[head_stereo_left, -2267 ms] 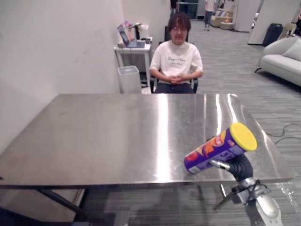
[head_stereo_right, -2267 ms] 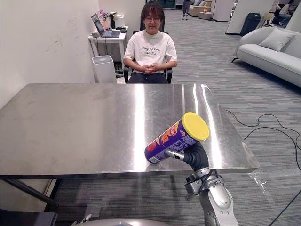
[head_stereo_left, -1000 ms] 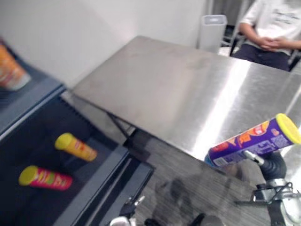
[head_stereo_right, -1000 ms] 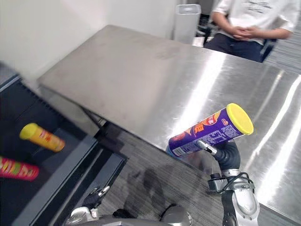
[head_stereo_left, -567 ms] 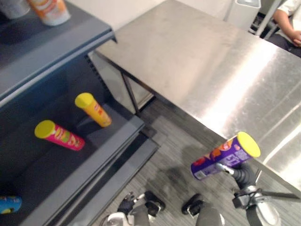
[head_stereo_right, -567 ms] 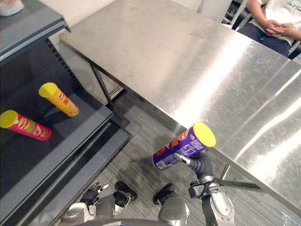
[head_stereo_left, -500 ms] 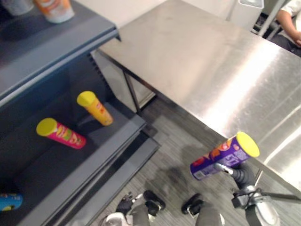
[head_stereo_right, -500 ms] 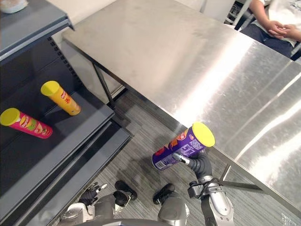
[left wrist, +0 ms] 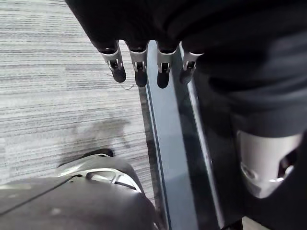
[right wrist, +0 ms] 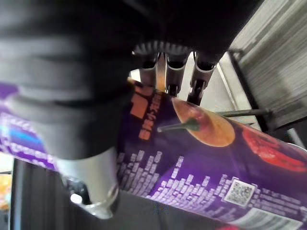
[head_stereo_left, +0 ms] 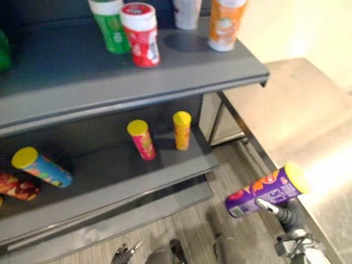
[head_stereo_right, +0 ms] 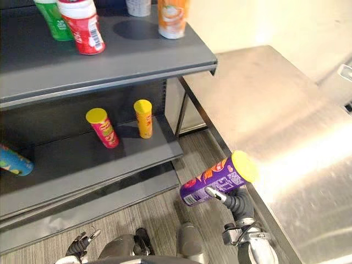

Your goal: Put the gum and the chips on the shelf.

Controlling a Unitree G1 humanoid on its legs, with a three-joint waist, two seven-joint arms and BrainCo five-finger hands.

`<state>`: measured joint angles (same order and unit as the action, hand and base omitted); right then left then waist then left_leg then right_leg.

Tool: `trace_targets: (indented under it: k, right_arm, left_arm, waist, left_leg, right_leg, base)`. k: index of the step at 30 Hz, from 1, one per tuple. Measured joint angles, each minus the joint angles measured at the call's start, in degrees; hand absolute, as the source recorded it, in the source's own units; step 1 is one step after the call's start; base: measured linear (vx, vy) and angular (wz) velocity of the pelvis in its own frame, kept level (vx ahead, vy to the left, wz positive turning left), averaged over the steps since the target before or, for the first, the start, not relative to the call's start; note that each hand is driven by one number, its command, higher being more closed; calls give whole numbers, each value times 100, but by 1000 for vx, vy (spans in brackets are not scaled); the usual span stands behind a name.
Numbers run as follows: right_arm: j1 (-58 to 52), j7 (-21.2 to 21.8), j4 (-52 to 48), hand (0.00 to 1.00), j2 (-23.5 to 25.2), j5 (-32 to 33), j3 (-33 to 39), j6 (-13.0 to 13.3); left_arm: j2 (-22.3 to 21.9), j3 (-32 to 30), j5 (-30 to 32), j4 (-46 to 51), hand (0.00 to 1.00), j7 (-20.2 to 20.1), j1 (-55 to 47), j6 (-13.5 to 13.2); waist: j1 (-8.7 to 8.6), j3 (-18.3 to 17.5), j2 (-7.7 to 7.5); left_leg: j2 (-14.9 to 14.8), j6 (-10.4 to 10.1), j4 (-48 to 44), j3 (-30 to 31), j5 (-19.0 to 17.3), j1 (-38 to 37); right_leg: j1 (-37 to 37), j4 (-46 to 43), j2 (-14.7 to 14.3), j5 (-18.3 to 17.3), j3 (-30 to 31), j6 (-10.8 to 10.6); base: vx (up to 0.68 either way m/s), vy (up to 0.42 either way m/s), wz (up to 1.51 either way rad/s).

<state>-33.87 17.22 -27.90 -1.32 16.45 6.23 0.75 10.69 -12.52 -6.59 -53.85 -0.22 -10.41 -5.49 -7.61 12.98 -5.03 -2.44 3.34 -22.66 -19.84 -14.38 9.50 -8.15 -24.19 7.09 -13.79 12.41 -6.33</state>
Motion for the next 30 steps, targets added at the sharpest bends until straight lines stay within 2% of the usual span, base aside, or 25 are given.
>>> trace_targets:
  k: [6, 10, 16, 20, 22, 26, 30]
  right_arm:
    - [27, 121, -174, 100, -99, 10, -41, 1]
    - [52, 278, -174, 100, -226, 41, -362, 3]
    - [560, 430, -119, 100, -418, 39, -1618, 12]
    - [1546, 576, 270, 100, -979, 38, -2584, 21]
    - [2261, 585, 685, 100, -1189, 39, -3053, 41]
    - [3155, 437, 1593, 100, -1184, 7, -3267, 64]
    - [3995, 1, 2309, 100, -1150, -142, -3251, 64]
  left_arm:
    - [-275, -120, 48, -53, 0, -139, -68, 24]
    - [-337, -124, 77, -111, 0, -197, -91, 73]
    - [-329, -114, 77, -173, 0, -205, -52, 78]
    - [-284, 38, 78, -172, 0, -203, -2, 78]
    - [-247, 149, 76, -145, 0, -190, 50, 77]
    - [-253, 148, 30, -146, 0, -141, 129, 78]
    - [-251, 76, -1, -153, 0, -35, 123, 89]
  waist:
    - [59, -93, 114]
    - [168, -190, 205]
    - [280, -278, 194]
    - [384, -328, 163]
    - [530, -345, 158]
    - [686, -351, 155]
    - [830, -326, 190]
  left_leg:
    - [-112, -278, 180, 557, 211, 163]
    - [-110, -321, 475, 635, 390, 98]
    - [48, -344, 1107, 746, 746, 19]
    - [155, -324, 1497, 965, 1075, -15]
    - [196, -323, 1771, 1083, 1282, -68]
    - [232, -323, 2077, 1348, 1569, -19]
    - [262, -305, 2044, 1712, 1771, 384]
  right_leg:
    - [374, 683, -107, 22, -616, -24]
    - [448, 878, -142, 140, -699, 22]
    - [465, 1205, -83, 305, -744, 19]
    - [449, 1249, -45, 344, -965, 39]
    - [441, 1259, -44, 358, -1070, 62]
    - [413, 1307, -58, 385, -1356, 107]
    - [179, 1291, -82, 409, -1697, 145]
  base:
    - [67, -131, 43]
    - [10, -65, 12]
    - [-45, 5, 8]
    - [-25, -14, 33]
    - [-49, -38, 26]
    - [-47, -43, 41]
    - [-29, -28, 43]
